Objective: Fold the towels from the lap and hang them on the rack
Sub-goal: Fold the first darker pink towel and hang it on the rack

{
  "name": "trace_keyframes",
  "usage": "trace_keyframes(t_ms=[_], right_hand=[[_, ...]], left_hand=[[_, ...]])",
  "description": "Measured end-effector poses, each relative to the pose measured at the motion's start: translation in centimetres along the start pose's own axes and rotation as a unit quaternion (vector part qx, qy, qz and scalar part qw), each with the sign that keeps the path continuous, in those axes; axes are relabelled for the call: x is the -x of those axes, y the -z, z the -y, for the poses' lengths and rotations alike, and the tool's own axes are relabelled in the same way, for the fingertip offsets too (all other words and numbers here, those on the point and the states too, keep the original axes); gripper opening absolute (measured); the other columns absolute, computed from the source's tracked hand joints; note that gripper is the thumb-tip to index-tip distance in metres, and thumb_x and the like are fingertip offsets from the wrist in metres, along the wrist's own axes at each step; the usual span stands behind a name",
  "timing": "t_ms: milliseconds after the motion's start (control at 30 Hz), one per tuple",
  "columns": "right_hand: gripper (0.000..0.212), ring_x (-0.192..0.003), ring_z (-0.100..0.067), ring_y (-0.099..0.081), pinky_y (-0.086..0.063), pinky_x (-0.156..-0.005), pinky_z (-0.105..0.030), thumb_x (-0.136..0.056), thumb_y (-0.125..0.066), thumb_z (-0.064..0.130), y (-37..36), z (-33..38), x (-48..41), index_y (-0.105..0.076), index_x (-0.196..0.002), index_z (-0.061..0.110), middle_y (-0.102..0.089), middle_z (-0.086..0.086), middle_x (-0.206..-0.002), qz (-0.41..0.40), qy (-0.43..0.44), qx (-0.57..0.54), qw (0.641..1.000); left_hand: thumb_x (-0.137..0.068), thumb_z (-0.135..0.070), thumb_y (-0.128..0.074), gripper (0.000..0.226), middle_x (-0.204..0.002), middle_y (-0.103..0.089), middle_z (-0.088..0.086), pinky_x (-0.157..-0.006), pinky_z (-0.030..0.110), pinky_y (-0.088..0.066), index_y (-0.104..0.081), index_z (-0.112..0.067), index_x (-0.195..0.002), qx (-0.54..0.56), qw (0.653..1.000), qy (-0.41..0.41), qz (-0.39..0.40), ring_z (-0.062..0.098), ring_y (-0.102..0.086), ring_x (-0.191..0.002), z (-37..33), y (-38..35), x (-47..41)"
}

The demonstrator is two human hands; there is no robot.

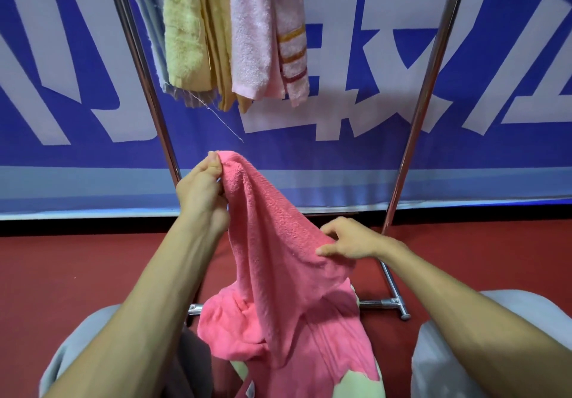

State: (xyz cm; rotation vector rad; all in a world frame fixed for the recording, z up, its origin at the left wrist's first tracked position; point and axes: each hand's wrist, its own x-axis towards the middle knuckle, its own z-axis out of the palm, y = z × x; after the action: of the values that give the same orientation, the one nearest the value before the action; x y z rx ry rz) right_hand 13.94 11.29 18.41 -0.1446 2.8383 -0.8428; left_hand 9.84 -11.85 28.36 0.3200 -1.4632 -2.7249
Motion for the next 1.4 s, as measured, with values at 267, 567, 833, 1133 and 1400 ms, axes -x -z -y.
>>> trace_keyframes(t_ms=[267,567,833,1133,1400], right_hand=[[0.034,-0.055,-0.009,-0.053,-0.048,-0.053,-0.022,-0.08,-0.075,0.014,-0.5,-1.8,0.1,-0.058,-0.052,0.023,-0.054,0.004,-0.054,0.034,-0.1,-0.04,0.994],[0.01,-0.051,-0.011,-0.063,-0.055,-0.051,-0.021,-0.082,-0.07,0.002,2.1,1.7,1.9,-0.065,-0.091,0.0,-0.063,-0.012,-0.067,0.008,-0.084,-0.311,0.947],[0.017,-0.057,-0.009,-0.058,-0.051,-0.063,-0.018,-0.078,-0.07,-0.005,4.0,4.9,3.1,-0.067,-0.091,0.006,-0.065,-0.005,-0.068,-0.116,0.06,-0.416,0.9],[0.007,-0.062,0.001,-0.056,-0.037,-0.061,-0.01,-0.074,-0.079,0.029,4.4,4.6,4.0,-0.078,-0.074,0.022,-0.062,0.013,-0.063,-0.234,0.074,-0.073,0.967],[0.017,-0.071,-0.001,-0.061,-0.047,-0.075,-0.021,-0.079,-0.075,0.015,4.8,6.0,3.5,-0.068,-0.069,0.027,-0.067,0.01,-0.071,-0.281,0.132,-0.223,0.924]], left_hand=[[-0.092,-0.016,-0.061,0.013,-0.062,-0.067,-0.002,-0.054,0.023,-0.056,-0.063,-0.012,-0.08,0.088,0.993,0.011,-0.076,0.007,-0.063,-0.051,-0.3,0.8,-1.2],[-0.087,-0.008,-0.066,0.006,-0.065,-0.067,0.001,-0.057,0.021,-0.056,-0.065,-0.012,-0.082,0.005,0.998,0.059,-0.012,0.009,-0.066,-0.055,0.0,1.2,-1.2],[-0.081,-0.013,-0.072,0.009,-0.074,-0.073,-0.007,-0.081,0.026,-0.045,-0.072,-0.017,-0.088,-0.189,0.976,0.028,0.102,0.006,-0.068,-0.07,2.7,-0.8,0.8],[-0.078,-0.005,-0.073,0.013,-0.084,-0.071,0.004,-0.084,0.028,-0.05,-0.072,-0.011,-0.089,-0.25,0.957,-0.012,0.147,0.014,-0.065,-0.078,4.4,-1.6,1.4],[-0.079,-0.013,-0.073,0.016,-0.089,-0.075,0.011,-0.081,0.031,-0.055,-0.074,-0.004,-0.092,-0.26,0.944,-0.007,0.203,0.018,-0.068,-0.078,5.5,-1.9,2.5]])
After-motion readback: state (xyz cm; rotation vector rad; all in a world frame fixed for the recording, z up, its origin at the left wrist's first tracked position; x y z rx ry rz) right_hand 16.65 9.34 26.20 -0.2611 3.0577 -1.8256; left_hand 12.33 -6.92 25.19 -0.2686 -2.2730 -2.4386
